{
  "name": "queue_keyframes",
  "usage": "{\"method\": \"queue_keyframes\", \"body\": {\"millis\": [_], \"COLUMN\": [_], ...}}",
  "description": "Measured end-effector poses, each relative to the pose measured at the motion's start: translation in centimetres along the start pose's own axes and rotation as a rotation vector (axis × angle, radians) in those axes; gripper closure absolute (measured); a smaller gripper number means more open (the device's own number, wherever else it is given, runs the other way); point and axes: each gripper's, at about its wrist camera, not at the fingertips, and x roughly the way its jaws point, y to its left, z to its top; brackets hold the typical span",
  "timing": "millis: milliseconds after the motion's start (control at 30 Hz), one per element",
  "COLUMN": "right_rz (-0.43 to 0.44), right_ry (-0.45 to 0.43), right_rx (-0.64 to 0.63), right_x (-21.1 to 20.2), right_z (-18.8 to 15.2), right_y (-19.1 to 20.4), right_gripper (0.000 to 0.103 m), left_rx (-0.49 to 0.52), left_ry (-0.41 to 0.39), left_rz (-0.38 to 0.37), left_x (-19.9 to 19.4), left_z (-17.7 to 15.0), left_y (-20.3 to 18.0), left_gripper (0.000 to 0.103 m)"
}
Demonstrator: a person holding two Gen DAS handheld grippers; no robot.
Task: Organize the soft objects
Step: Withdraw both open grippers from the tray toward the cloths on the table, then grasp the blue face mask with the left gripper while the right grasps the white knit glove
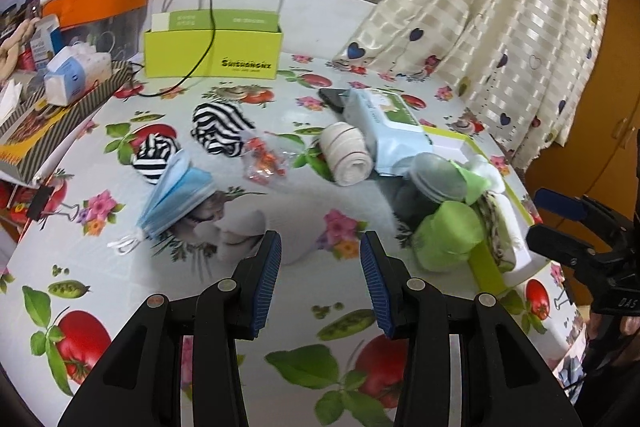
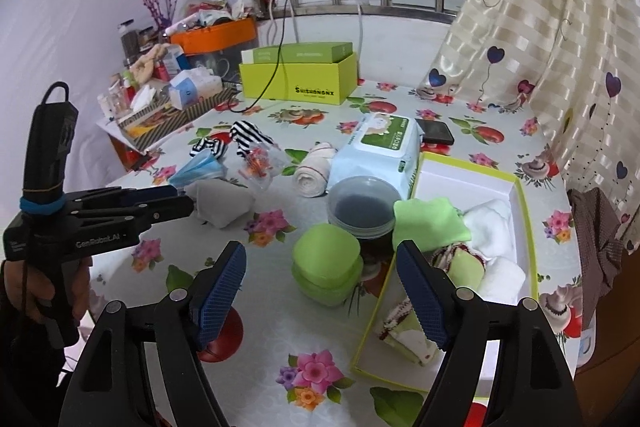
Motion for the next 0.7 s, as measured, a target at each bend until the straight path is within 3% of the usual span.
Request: {"method": "queue_keyframes", "body": {"millis": [367,700], "right_rz": [0.053,0.125], "right_ry": [-0.009,0.03], "right_rx": [-0.009,-0.092], "right_x": [1.1,3.7], "right_z": [1.2,2.3], "right_y": [1.0,4.4], "right_gripper": [0.02,0.019], "left_rx": [-0.044,-0.082], "left_ry": [-0.01,-0.022], "left_rz": [0.047,0.091], "left_x": [-0.1,-0.5], "left_z": [0.2,0.3], "left_y": [2.8,5.6], "left_gripper": [0.06,0.06]}}
